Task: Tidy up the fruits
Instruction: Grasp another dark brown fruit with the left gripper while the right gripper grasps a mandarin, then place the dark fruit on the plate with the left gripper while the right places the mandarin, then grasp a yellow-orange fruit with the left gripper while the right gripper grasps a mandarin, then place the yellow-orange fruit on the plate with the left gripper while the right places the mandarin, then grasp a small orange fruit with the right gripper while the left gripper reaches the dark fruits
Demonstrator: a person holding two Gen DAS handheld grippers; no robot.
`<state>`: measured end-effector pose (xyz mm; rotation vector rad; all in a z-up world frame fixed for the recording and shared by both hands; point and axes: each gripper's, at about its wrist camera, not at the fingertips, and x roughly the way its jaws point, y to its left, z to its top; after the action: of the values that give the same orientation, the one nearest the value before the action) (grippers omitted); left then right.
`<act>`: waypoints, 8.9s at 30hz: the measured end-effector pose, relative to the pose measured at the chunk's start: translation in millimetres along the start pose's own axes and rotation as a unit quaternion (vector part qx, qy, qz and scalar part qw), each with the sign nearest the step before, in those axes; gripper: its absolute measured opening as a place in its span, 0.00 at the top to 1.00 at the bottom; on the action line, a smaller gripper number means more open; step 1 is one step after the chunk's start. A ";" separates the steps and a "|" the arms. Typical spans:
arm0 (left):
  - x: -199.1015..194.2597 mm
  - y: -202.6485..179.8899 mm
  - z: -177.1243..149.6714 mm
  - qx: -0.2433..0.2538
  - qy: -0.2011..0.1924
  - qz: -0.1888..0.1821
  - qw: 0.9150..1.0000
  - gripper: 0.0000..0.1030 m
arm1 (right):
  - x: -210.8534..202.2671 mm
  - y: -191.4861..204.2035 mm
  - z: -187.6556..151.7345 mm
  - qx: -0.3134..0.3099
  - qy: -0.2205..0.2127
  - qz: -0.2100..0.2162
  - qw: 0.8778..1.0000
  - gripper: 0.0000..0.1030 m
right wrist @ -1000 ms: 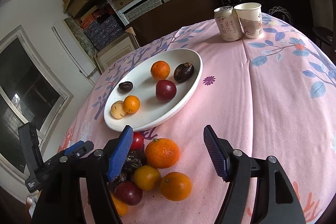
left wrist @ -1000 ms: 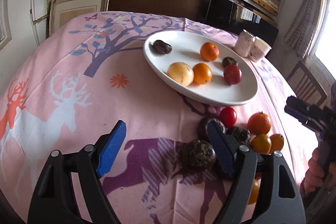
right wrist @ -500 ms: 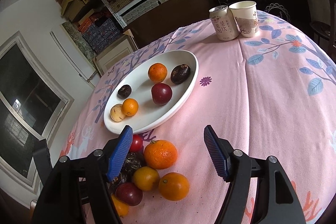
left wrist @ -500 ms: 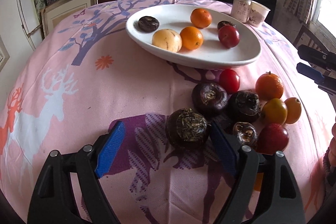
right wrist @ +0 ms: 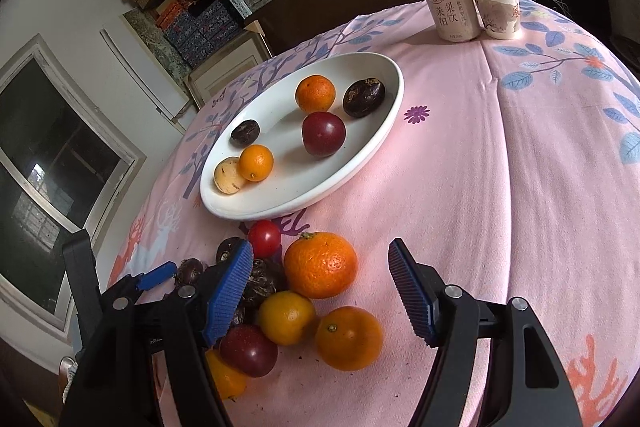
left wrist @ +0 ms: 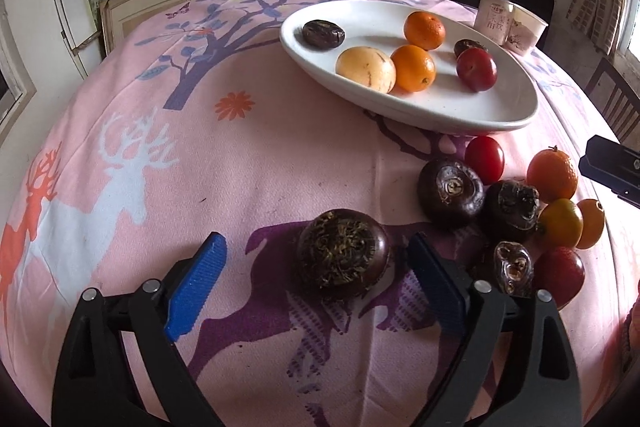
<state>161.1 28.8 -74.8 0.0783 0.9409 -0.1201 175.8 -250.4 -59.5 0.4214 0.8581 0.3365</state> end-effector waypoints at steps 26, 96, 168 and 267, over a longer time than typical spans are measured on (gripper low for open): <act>-8.3 -5.2 -0.8 0.013 -0.020 -0.028 0.999 0.60 | 25.4 10.3 -10.0 -0.032 0.032 -0.027 0.999 0.55; -63.8 -14.0 2.2 -0.022 -0.155 0.056 0.986 0.08 | -46.2 20.3 -37.2 -0.092 -0.108 -0.095 0.985 0.26; -53.3 -84.2 -48.9 0.125 -0.019 -0.172 0.977 0.60 | -19.3 -11.6 -39.1 0.003 0.018 -0.011 1.000 0.42; -63.0 -8.4 0.3 -0.020 -0.147 0.035 0.988 0.10 | -23.1 24.2 -30.9 -0.078 -0.048 -0.068 0.993 0.27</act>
<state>123.5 24.8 -23.6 0.0545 0.6456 -0.0448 134.7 -233.0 -50.6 0.2300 0.7561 0.2528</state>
